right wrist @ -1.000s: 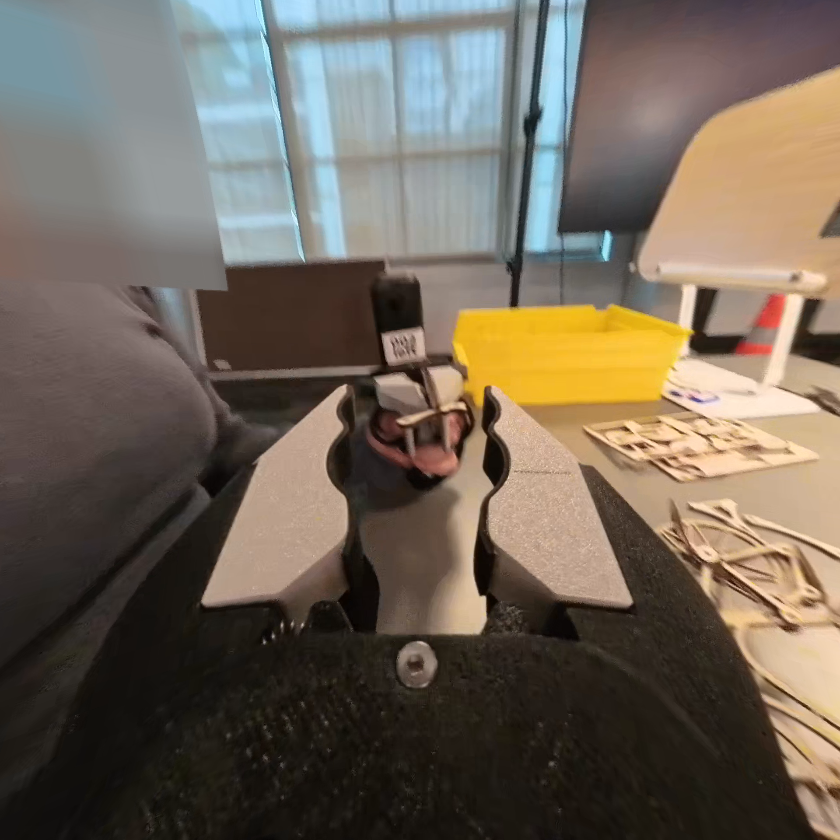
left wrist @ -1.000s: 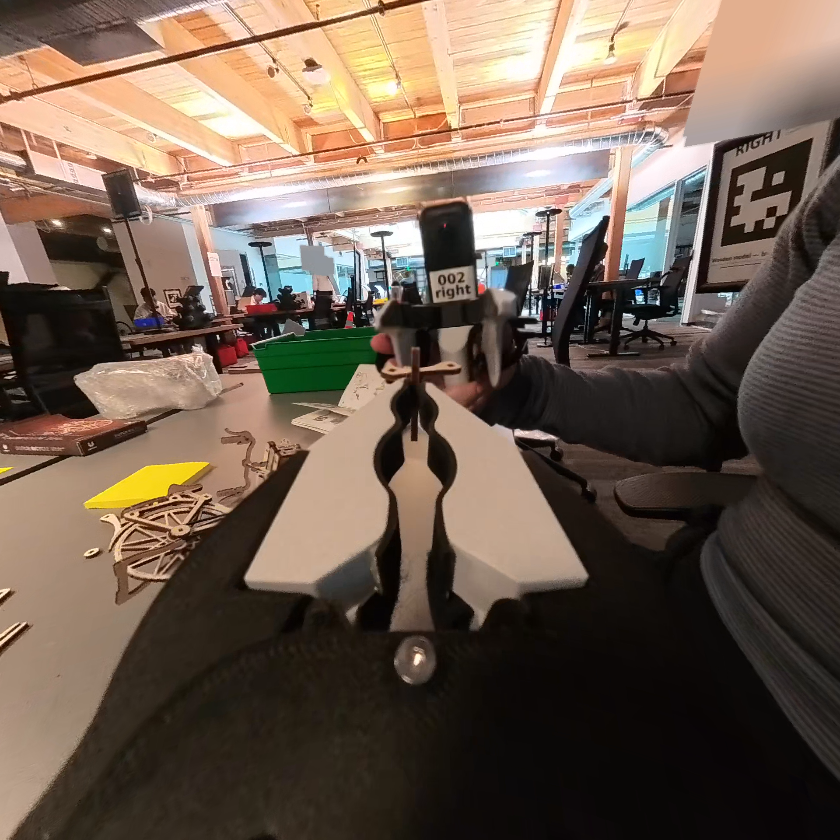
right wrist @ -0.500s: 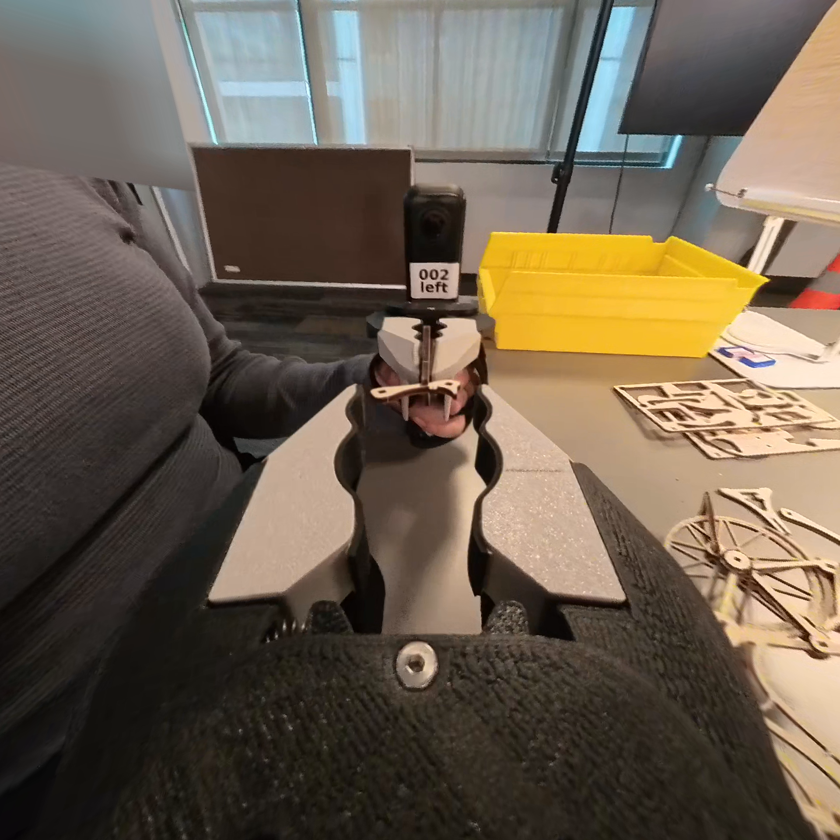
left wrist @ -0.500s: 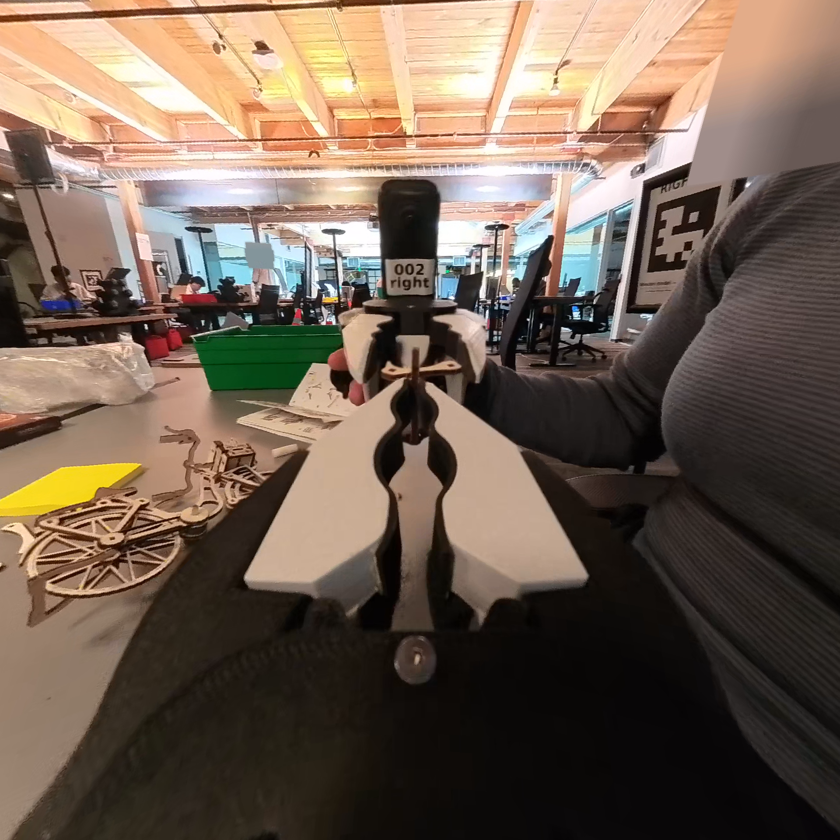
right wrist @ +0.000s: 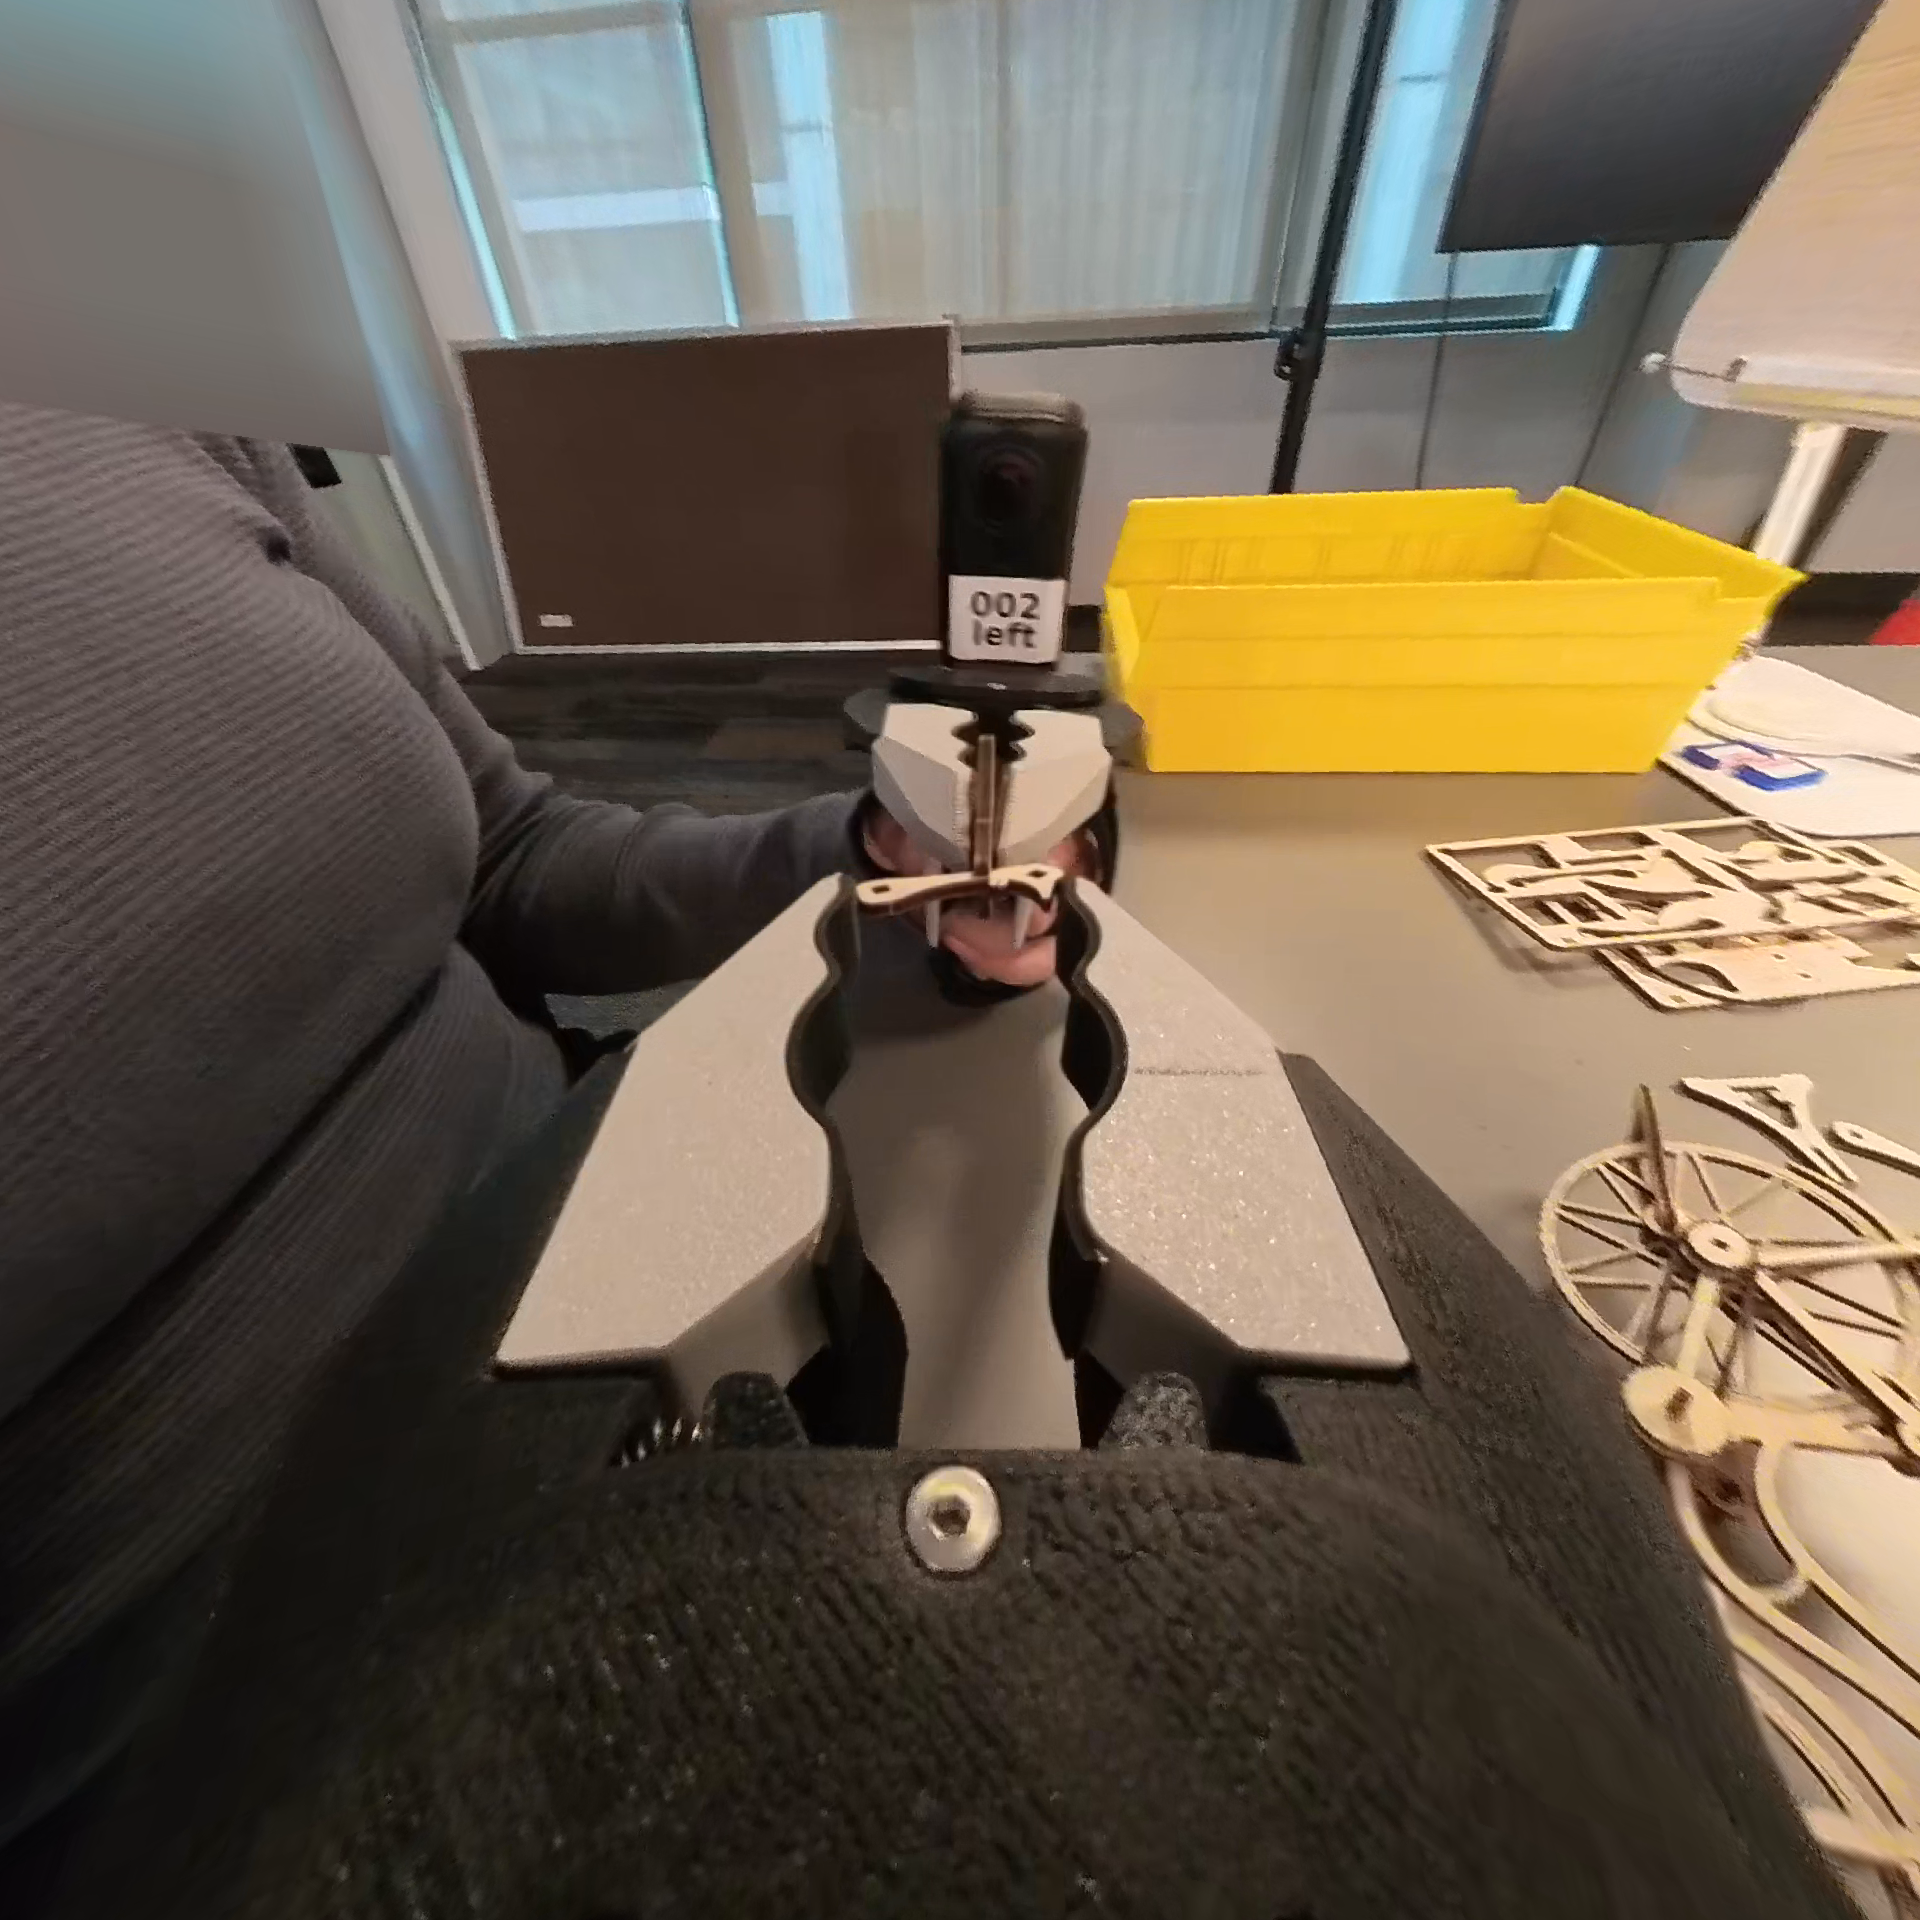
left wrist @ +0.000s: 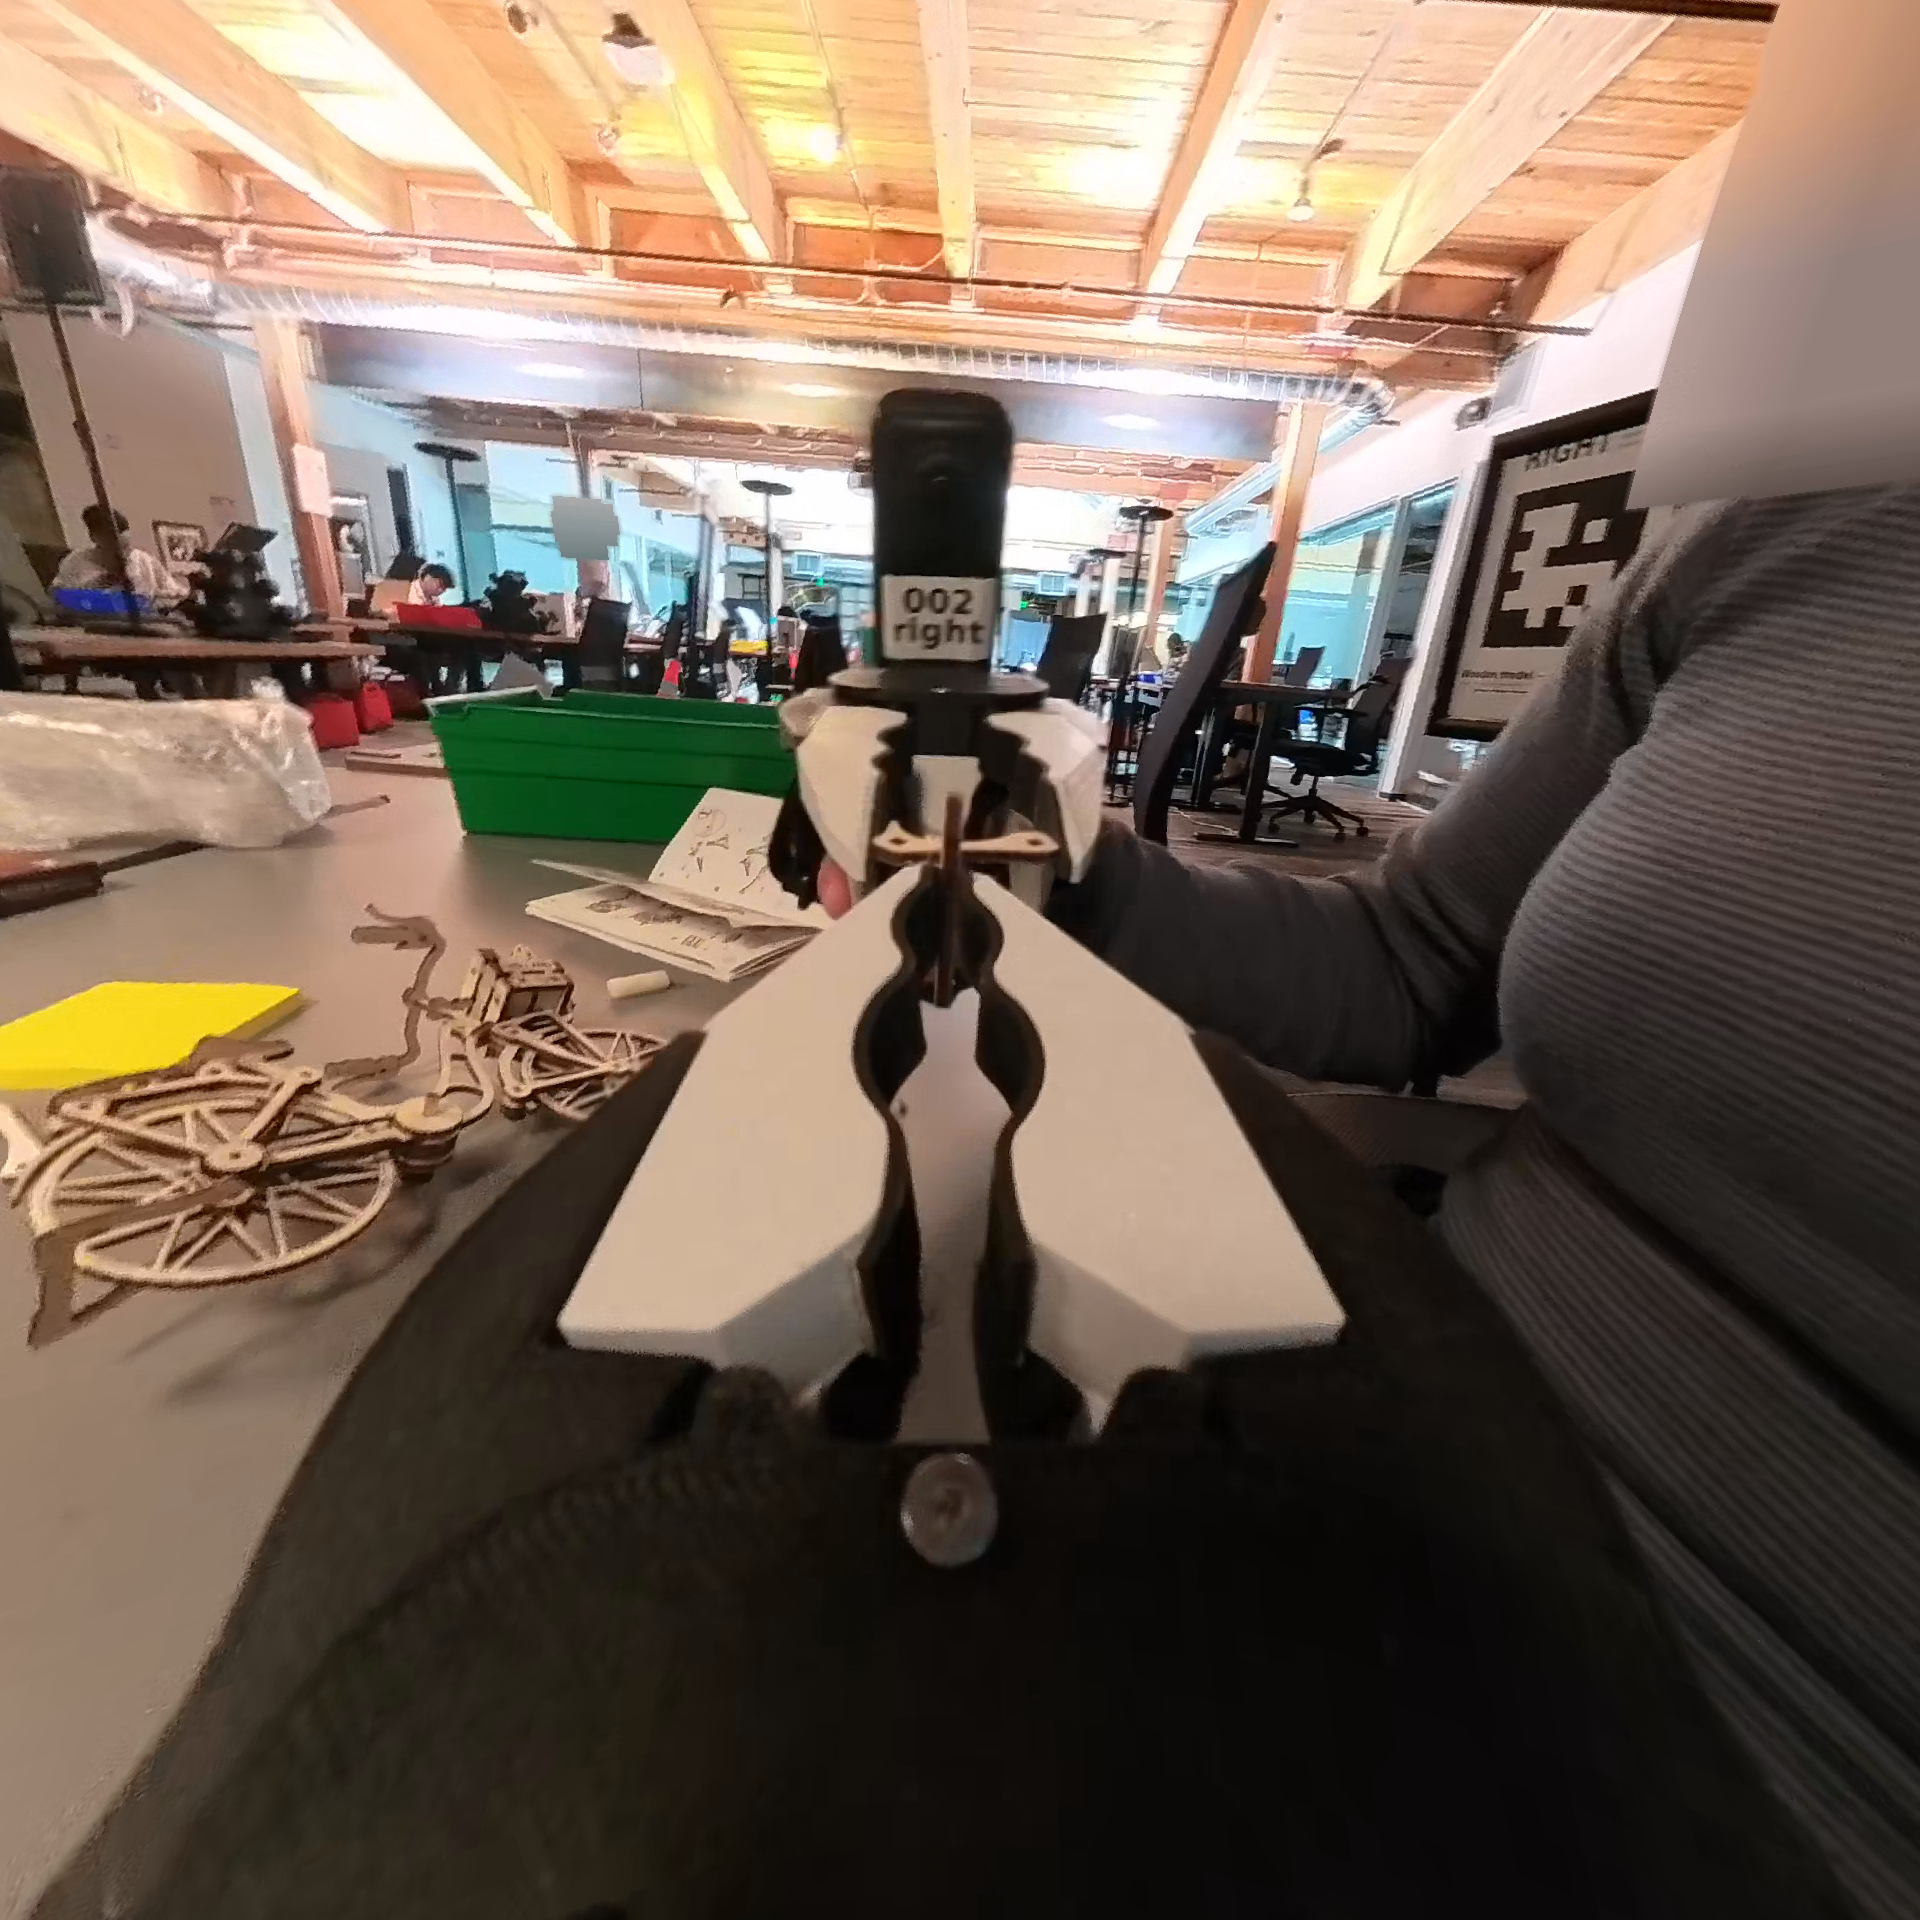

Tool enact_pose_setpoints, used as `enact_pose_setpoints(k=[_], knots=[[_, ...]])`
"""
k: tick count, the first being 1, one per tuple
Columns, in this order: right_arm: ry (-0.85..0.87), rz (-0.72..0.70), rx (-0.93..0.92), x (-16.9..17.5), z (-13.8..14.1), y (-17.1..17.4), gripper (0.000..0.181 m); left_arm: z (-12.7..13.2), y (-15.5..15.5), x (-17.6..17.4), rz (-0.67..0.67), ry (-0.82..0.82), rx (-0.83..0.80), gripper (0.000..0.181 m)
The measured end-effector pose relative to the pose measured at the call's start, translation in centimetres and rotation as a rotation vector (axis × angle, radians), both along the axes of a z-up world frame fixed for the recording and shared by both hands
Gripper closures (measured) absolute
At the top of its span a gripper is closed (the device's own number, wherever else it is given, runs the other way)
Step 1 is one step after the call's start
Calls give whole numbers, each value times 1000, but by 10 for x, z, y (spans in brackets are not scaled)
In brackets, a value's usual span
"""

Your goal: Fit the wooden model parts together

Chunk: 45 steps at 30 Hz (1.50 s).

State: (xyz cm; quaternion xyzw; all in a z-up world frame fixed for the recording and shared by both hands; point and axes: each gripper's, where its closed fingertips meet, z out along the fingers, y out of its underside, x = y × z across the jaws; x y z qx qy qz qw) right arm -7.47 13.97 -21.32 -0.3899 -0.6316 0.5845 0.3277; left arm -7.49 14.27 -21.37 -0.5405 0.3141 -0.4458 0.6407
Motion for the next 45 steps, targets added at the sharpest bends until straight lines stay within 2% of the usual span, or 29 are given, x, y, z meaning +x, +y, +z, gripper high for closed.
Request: enact_pose_setpoints(k=[5, 12, 18, 22, 27, 35, 37, 39, 40, 41, 43, 45], knots=[[-3, -112, 4, -6, -12, 12, 146, -10, 11, -5, 46, 33, -68, 181], [20, -125, -86, -8, -22, 22, 146, -20, 20, -6, 55, 51, -154, 181], [40, -110, -130, -7, -26, 24, 147, -23, 23, -6, 84, 88, -141, 181], [67, -158, -122, -11, -26, 29, 146, -23, 27, -9, 109, 71, -152, 181], [80, -123, -157, -12, -22, 26, 148, -19, 25, -11, 117, 64, -111, 181], [29, -59, -95, -5, -27, 18, 149, -23, 16, -6, 77, 121, -89, 181], [-11, -64, -161, -6, -27, 20, 148, -25, 20, -6, 151, 169, -41, 181], [-68, -74, -261, -6, -27, 24, 150, -21, 23, -10, 270, 223, 80, 181], [-80, -74, -349, -4, -22, 26, 141, -19, 25, -13, 324, 248, 123, 181], [-96, -46, -448, -2, -16, 25, 139, -19, 25, -14, 351, 278, 159, 181], [-183, -39, -579, -4, -18, 28, 146, -20, 25, -10, 376, 329, 219, 181], [-252, -12, -609, -7, -23, 20, 160, -20, 24, -6, 390, 365, 267, 181]])
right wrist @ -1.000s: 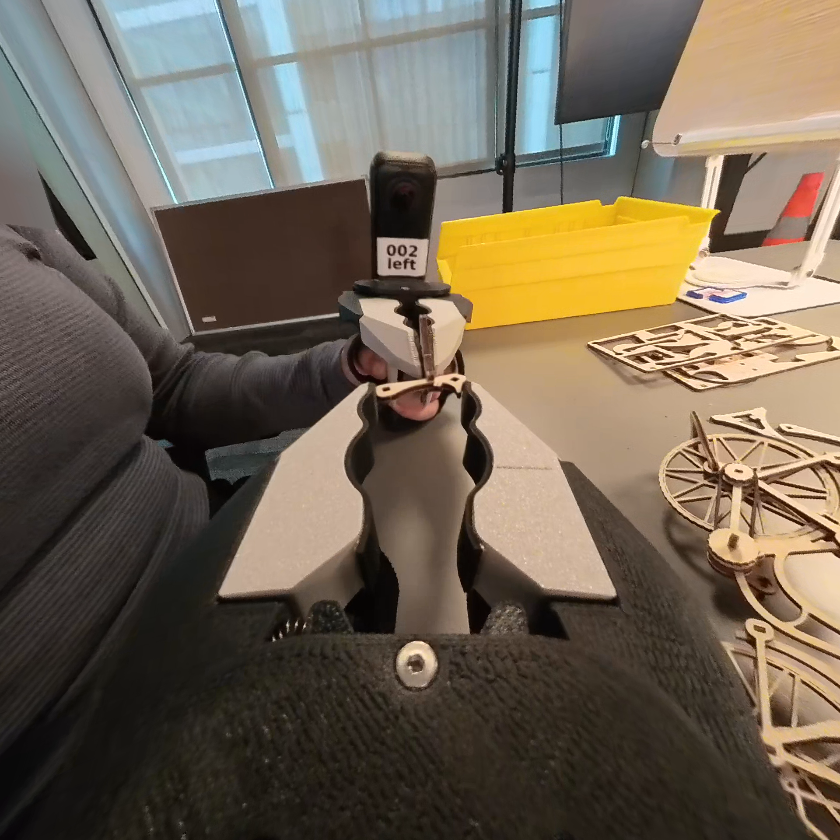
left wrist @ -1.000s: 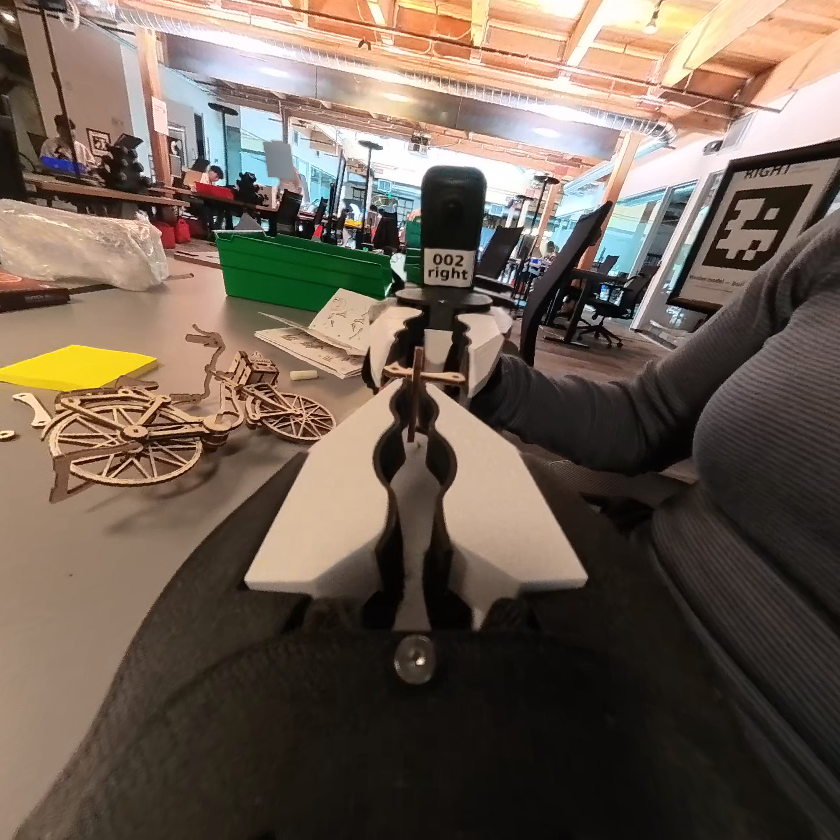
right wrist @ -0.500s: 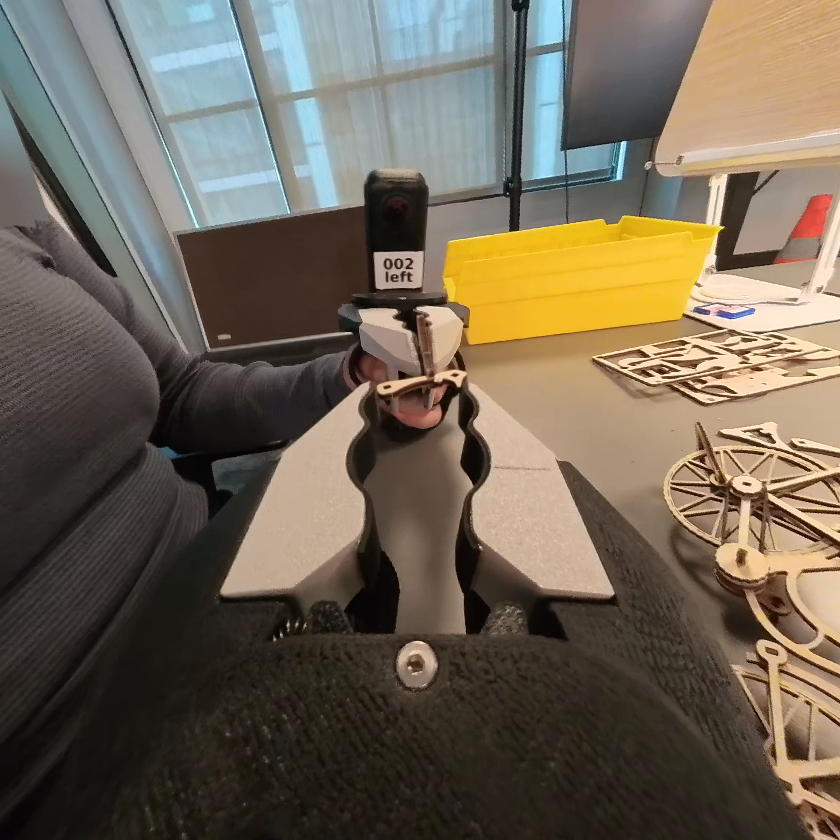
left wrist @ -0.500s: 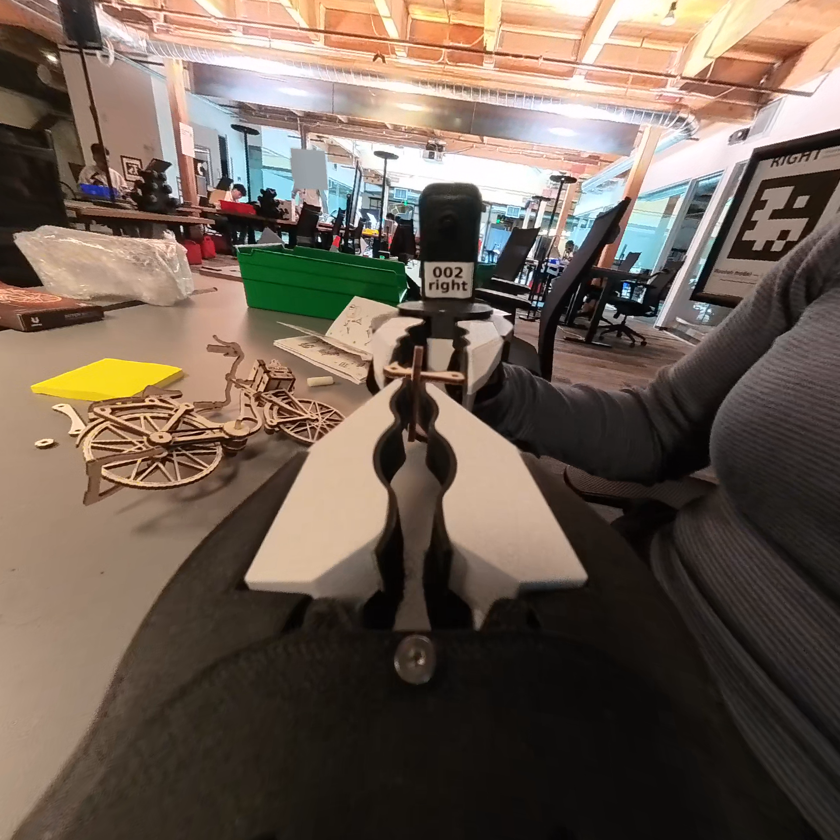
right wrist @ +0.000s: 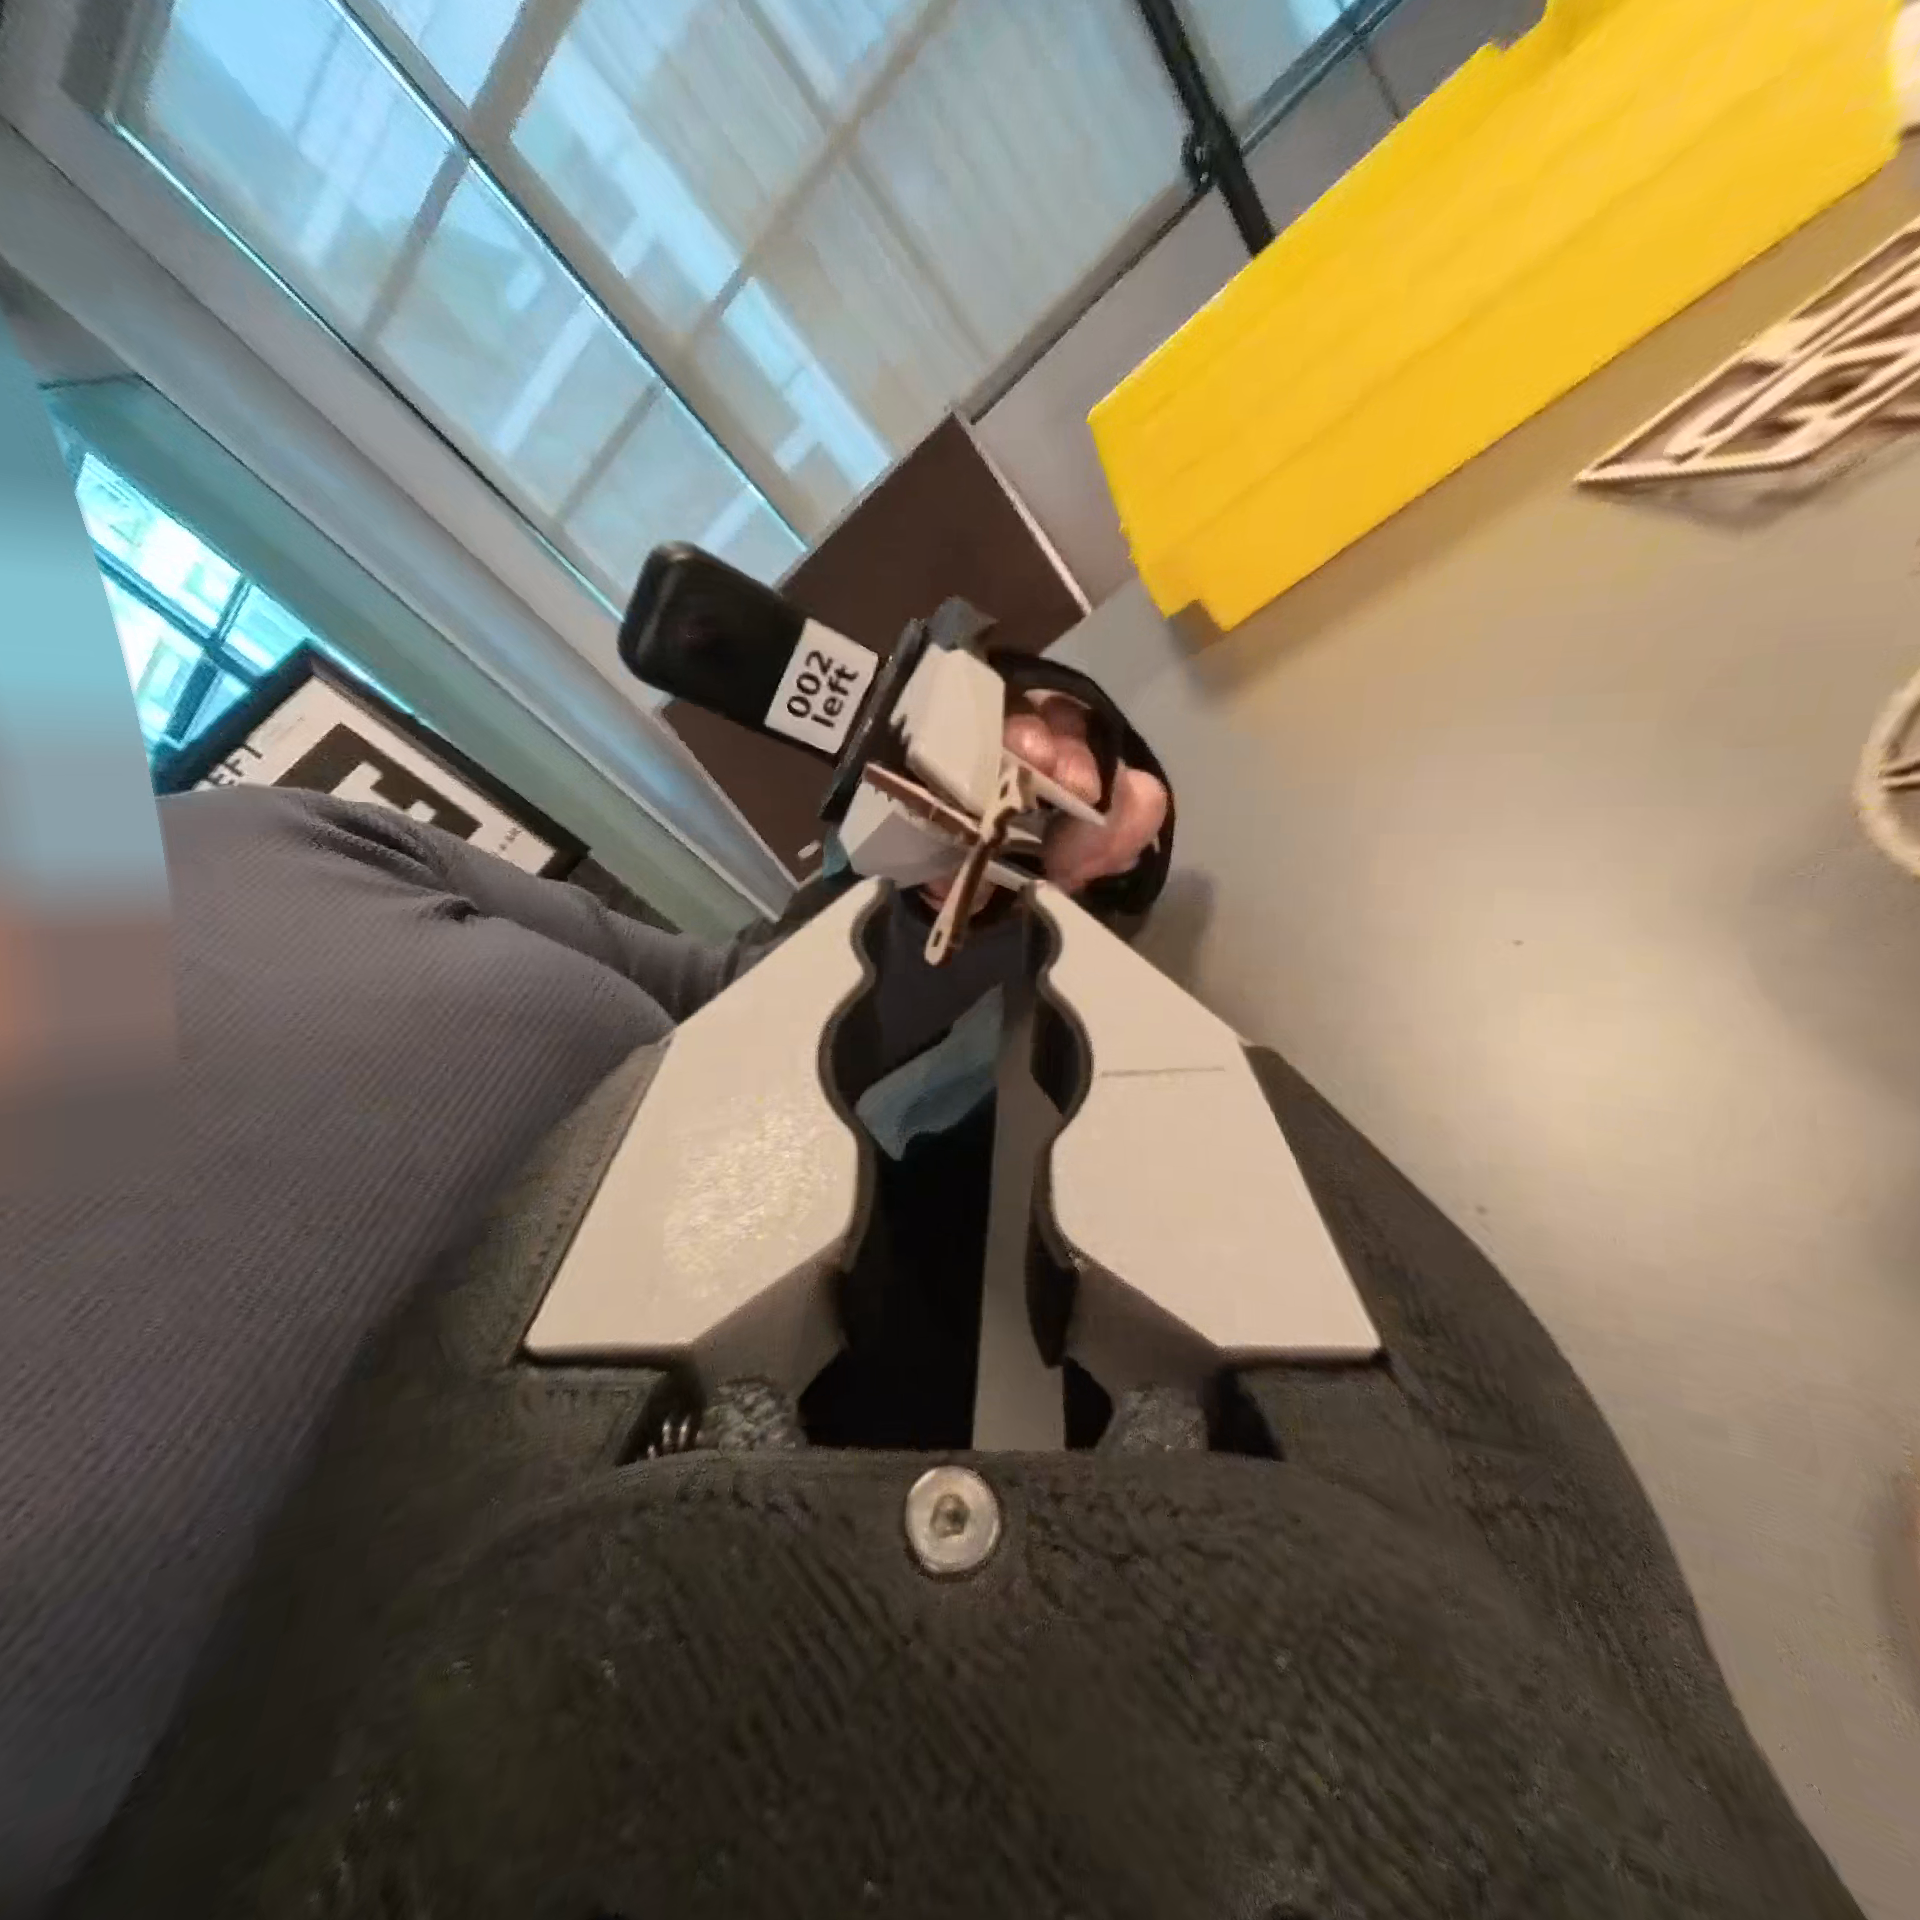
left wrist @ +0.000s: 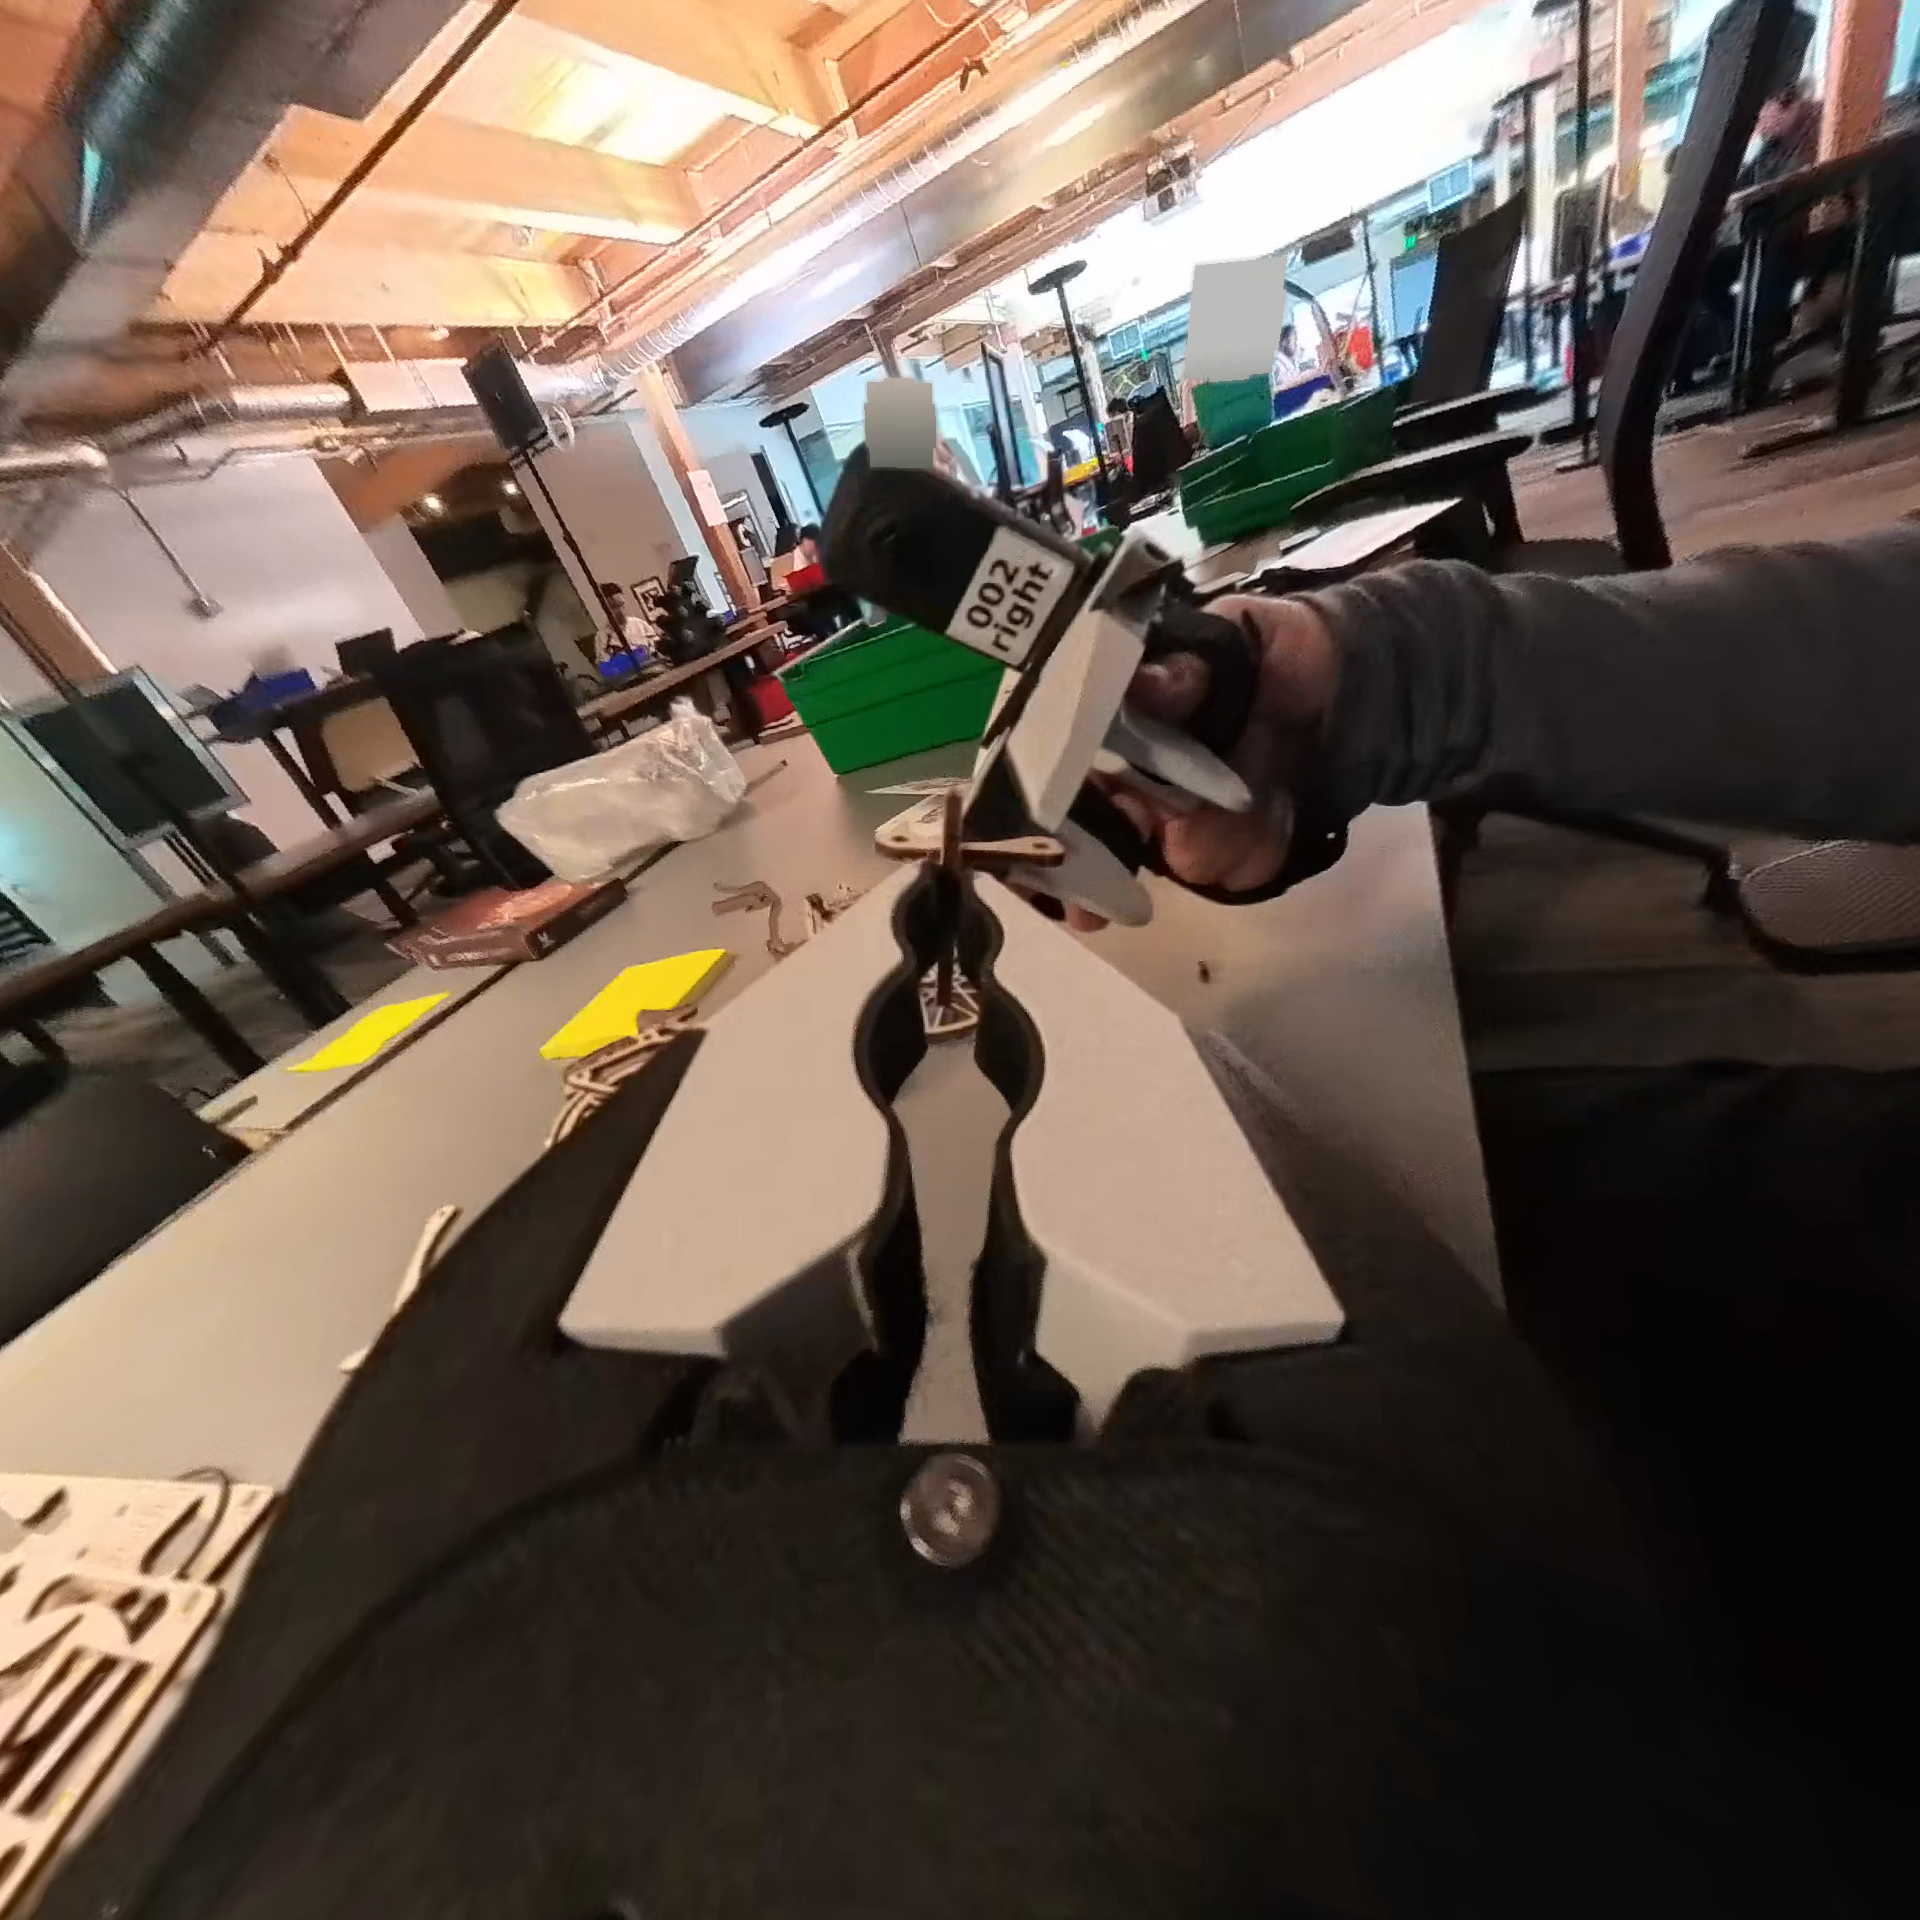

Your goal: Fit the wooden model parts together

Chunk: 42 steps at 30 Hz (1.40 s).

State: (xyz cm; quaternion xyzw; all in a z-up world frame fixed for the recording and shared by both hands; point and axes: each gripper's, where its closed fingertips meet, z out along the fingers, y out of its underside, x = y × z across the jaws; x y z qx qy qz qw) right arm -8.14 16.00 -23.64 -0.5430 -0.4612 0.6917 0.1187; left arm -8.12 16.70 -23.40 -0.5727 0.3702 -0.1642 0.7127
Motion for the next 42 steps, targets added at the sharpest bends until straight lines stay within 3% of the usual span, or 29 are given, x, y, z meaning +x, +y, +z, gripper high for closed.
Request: enact_pose_setpoints(k=[2, 6, 9, 11, 12, 13, 15, 16, 20, 24, 29, 35, 40, 42], knots=[[-11, 20, -16, -3, 1, -6, 177, 4, -1, 0, 6, -2, 26, 181], [59, -6, 7, -3, 15, -14, 181, 16, -13, -1, 36, 56, 107, 180], [182, -51, -10, 8, 41, -24, 181, 34, -34, -3, 78, 174, 201, 180], [404, -250, -159, 49, 85, 22, 181, 56, -49, -50, 186, 70, 252, 181], [386, -394, -70, 61, 80, 43, 181, 54, -53, -62, 175, 35, 199, 181], [324, -445, 29, 59, 68, 45, 181, 43, -50, -63, 177, 63, 161, 181], [208, -358, 76, 38, 43, 22, 181, 21, -36, -51, 174, 110, 72, 181], [145, -369, 142, 30, 28, 22, 181, 2, -23, -48, 179, 140, -56, 180], [54, -478, 273, 27, 6, 38, 181, -58, 11, -50, 251, 269, -420, 180], [-82, -612, 429, 47, -13, 66, 181, -99, 14, -42, 159, 269, -758, 180], [-169, -723, 500, 89, -17, 99, 181, -98, 23, -39, 126, 192, -793, 178], [-338, -786, 567, 124, -38, 124, 181, -104, 30, -49, 219, 222, -874, 143], [-270, -810, 421, 138, -38, 135, 181, -77, 39, -50, 330, 236, -770, 122], [-182, -781, 316, 140, -30, 132, 181, -49, 45, -26, 248, 178, -672, 123]])
